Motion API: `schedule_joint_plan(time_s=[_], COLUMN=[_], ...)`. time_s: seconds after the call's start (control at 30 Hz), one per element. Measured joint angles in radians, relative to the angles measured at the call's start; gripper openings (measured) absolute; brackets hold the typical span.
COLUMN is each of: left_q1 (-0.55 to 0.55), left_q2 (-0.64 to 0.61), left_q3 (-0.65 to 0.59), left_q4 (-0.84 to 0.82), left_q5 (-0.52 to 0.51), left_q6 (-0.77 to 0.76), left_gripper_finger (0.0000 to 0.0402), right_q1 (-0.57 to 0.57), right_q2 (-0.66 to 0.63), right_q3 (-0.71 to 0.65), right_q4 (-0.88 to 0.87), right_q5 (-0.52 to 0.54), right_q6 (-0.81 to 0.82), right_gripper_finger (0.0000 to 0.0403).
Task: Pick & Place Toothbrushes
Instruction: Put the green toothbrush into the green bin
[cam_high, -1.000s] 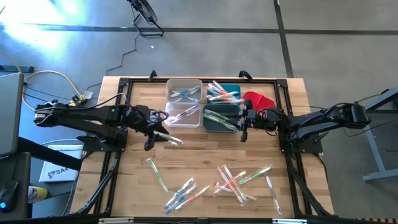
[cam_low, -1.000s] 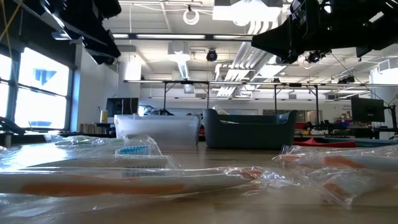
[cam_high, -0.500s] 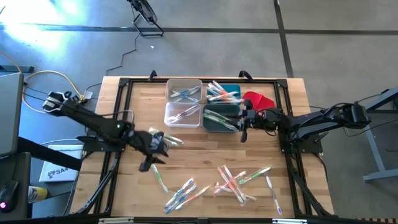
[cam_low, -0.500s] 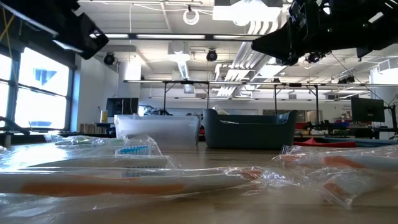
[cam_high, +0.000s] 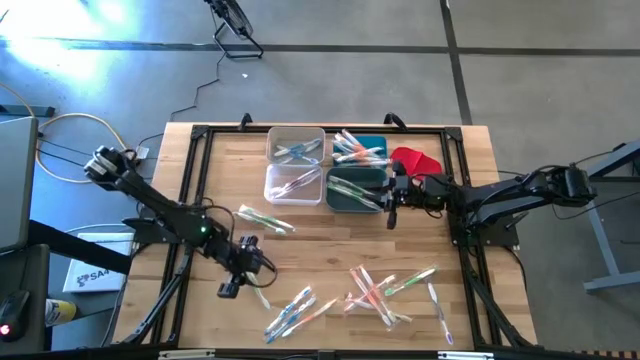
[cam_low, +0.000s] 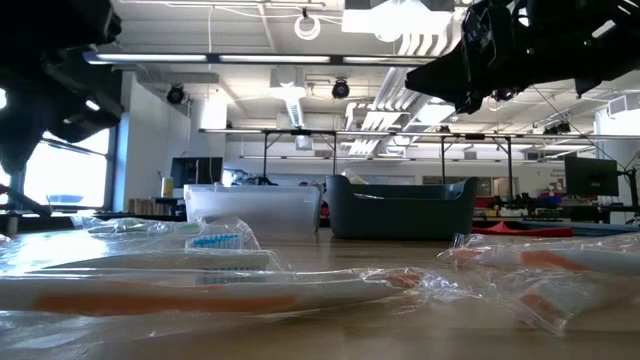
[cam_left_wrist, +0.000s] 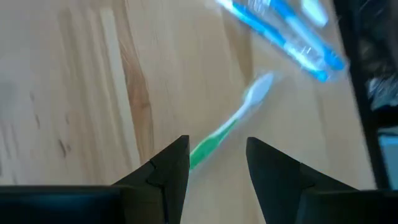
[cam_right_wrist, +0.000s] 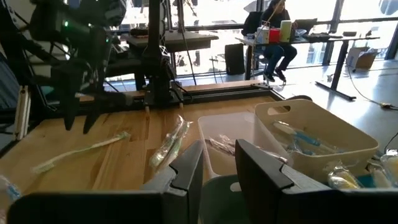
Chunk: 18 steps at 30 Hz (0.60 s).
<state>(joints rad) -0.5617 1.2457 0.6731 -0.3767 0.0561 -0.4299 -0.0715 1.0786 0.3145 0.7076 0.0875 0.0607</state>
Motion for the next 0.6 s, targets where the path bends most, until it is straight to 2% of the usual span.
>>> schedule_joint_plan(time_s=[0.27,0.6], left_q1=[-0.021,-0.022], left_q2=[0.111,0.223], left_q3=[0.000,0.002], left_q4=[0.010,0.022], left_q5=[-0.051,-0.015], left_q6=[-0.001,-0.031], left_gripper_finger=[0.0157,0.0157], right_q1=[0.000,0.000], right_q2=[0.000,0.000], right_q3=[0.000,0.000], right_q4=[-0.014,-0.040], right_q5=[0.000,-0.009], right_q6=[0.052,0.077], right_gripper_finger=[0.0087,0.0087])
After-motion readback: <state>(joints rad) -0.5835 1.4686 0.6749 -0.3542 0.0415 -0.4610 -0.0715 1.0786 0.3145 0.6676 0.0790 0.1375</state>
